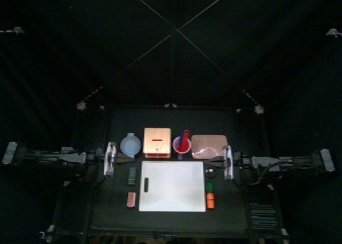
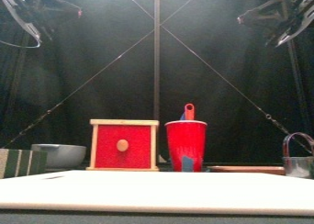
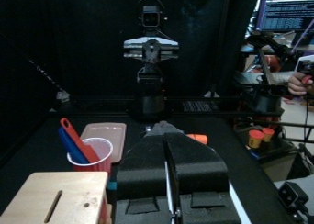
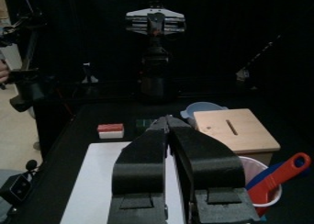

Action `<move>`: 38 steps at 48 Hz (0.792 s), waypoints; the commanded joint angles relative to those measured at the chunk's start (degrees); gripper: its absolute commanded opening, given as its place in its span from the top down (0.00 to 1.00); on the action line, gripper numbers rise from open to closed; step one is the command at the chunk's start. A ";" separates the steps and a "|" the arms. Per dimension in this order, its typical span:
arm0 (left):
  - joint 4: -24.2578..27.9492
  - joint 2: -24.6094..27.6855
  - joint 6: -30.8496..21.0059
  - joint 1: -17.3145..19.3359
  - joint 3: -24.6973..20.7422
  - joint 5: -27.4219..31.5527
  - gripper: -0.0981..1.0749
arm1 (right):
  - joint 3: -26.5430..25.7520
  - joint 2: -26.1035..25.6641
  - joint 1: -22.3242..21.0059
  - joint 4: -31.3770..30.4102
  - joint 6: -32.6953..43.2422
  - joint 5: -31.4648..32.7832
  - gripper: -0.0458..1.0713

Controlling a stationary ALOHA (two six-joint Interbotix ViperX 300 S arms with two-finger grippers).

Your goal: Grab salmon sushi

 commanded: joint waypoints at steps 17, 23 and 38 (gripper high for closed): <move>-20.65 18.02 0.00 3.78 -23.03 23.73 0.72 | -2.55 8.70 -2.64 -4.31 0.00 0.53 0.92; -25.93 20.83 -0.35 4.57 -27.95 34.19 0.72 | -2.37 8.79 -2.90 -5.45 -0.09 0.53 0.92; -15.56 34.10 -20.74 3.60 -33.93 61.96 0.72 | -2.02 9.32 -4.48 -6.68 0.09 4.39 0.92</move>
